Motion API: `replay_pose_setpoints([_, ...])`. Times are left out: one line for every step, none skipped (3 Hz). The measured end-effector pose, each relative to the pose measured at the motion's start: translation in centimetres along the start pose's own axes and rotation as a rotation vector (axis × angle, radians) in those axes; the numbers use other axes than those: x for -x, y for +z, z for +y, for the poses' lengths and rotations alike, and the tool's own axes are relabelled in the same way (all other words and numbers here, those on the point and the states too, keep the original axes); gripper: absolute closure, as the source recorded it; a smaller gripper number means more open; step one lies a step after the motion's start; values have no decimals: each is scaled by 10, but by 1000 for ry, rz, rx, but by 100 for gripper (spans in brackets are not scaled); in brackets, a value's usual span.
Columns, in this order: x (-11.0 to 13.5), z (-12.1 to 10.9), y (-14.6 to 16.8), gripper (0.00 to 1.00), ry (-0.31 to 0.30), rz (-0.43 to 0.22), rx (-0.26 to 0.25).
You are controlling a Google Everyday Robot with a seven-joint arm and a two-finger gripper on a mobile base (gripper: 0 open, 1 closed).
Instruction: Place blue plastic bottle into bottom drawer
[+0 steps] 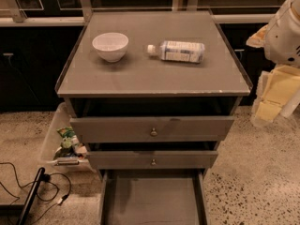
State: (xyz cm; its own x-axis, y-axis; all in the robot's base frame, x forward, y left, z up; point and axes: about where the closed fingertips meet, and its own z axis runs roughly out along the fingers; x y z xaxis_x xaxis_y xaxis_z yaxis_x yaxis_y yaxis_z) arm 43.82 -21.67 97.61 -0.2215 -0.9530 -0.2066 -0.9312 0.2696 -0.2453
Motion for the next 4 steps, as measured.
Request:
replay_pose_setpoints([2, -2, 1, 0, -4, -3, 1])
replay_pose_setpoints([23, -29, 20, 0, -55, -24, -11])
replay_pose_setpoints([41, -65, 43, 0, -117, -82, -49])
replay_pose_setpoints([53, -100, 68, 0, -180, -155, -90])
